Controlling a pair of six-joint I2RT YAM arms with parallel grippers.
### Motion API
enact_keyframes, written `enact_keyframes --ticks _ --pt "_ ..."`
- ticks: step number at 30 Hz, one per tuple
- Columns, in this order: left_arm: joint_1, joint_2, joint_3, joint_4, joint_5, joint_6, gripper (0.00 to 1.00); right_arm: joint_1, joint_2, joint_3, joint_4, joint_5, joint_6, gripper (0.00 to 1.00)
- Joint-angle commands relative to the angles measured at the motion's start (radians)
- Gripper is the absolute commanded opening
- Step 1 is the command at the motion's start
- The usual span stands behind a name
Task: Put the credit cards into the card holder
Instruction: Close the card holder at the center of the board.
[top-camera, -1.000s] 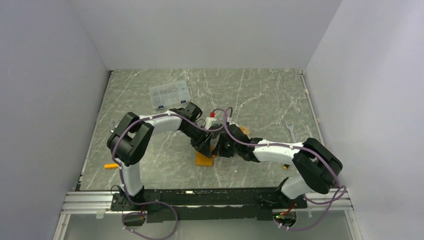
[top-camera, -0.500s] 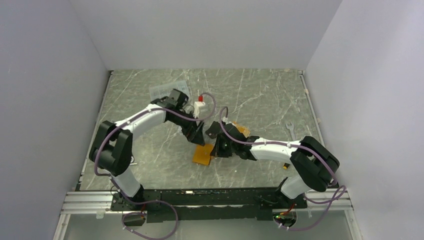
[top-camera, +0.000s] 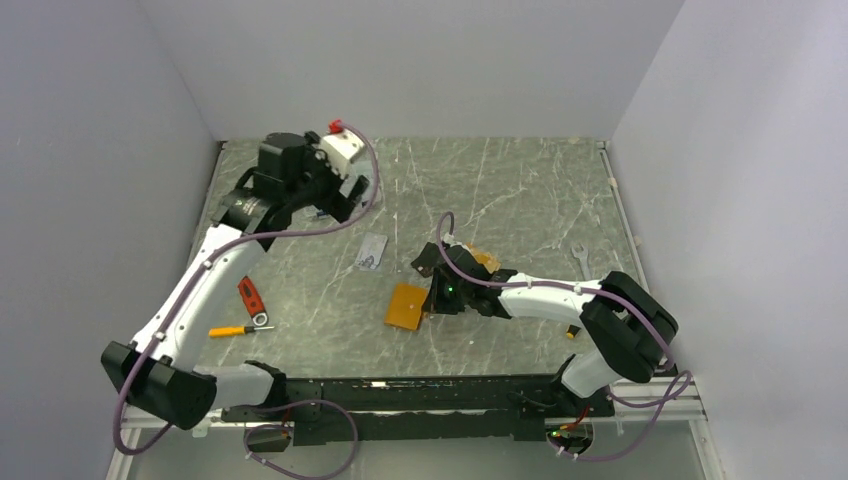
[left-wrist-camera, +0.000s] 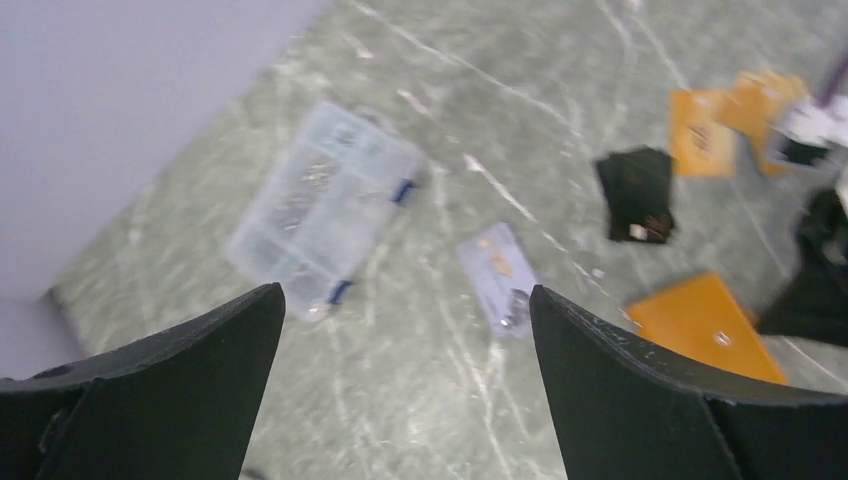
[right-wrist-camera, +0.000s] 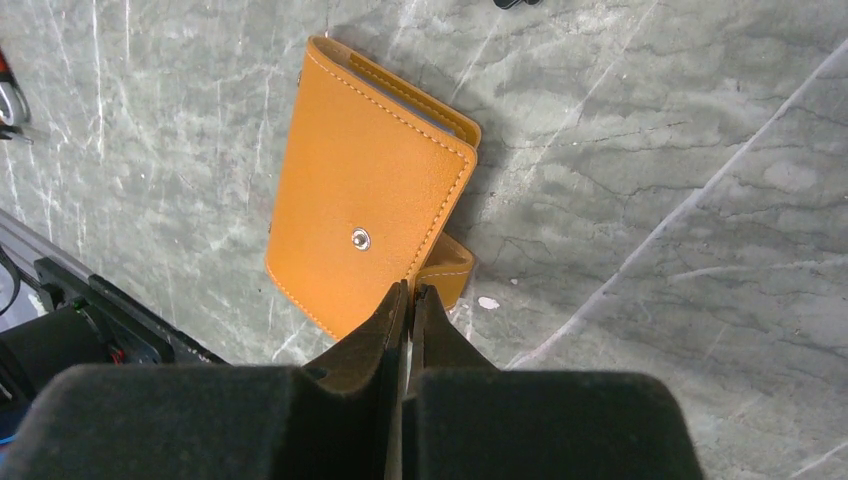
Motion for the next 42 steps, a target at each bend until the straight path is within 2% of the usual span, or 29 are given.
enact_keyframes --ticks 1,2,3,6,7,9,11,13,15,20,25,30,36,39,42 --pt "0.066 0.107 0.055 -0.063 -0.136 -0.019 0.99 0.005 -0.001 0.023 -0.024 0.02 -0.016 0.0" --pt "0.069 0.14 0.083 -0.135 -0.065 0.018 1.0 0.004 -0.005 0.024 -0.024 0.021 -0.014 0.0" --pt "0.075 0.12 0.031 -0.125 -0.024 0.026 0.99 0.005 -0.009 0.025 -0.024 0.02 -0.014 0.0" --pt "0.059 -0.129 -0.271 0.213 0.023 0.07 0.99 0.004 -0.022 0.03 -0.032 0.023 -0.017 0.0" --pt "0.052 -0.168 -0.331 0.242 0.085 0.103 0.99 0.005 -0.028 0.033 -0.039 0.026 -0.02 0.0" --pt "0.048 -0.142 -0.357 0.195 0.189 0.12 0.99 0.004 -0.038 0.038 -0.051 0.03 -0.025 0.0" --pt "0.002 -0.095 -0.395 0.184 0.131 0.164 0.99 0.003 -0.045 0.047 -0.069 0.036 -0.031 0.0" --pt "-0.099 -0.074 -0.446 0.182 -0.015 0.272 0.99 0.003 -0.049 0.059 -0.083 0.038 -0.036 0.0" --pt "-0.141 -0.087 -0.483 0.181 -0.02 0.334 0.99 0.003 -0.049 0.064 -0.088 0.037 -0.033 0.0" --pt "-0.137 -0.136 -0.524 0.179 0.216 0.371 0.99 0.004 -0.053 0.039 -0.054 0.026 -0.003 0.0" --pt "-0.144 -0.091 -0.588 0.211 0.332 0.456 0.99 0.003 -0.051 0.045 -0.061 0.023 0.001 0.0" --pt "-0.207 0.0 -0.632 0.282 0.294 0.541 0.99 -0.008 -0.048 0.063 -0.089 0.029 -0.011 0.0" --pt "-0.299 0.204 -0.532 0.229 0.228 0.548 0.99 -0.043 -0.066 0.033 -0.111 0.021 -0.011 0.0" --pt "-0.327 0.224 -0.505 0.253 0.231 0.53 0.99 -0.059 -0.092 -0.007 -0.116 0.019 -0.009 0.0" --pt "-0.345 0.218 -0.499 0.265 0.244 0.521 0.92 -0.077 -0.135 -0.049 -0.127 0.02 -0.008 0.0"
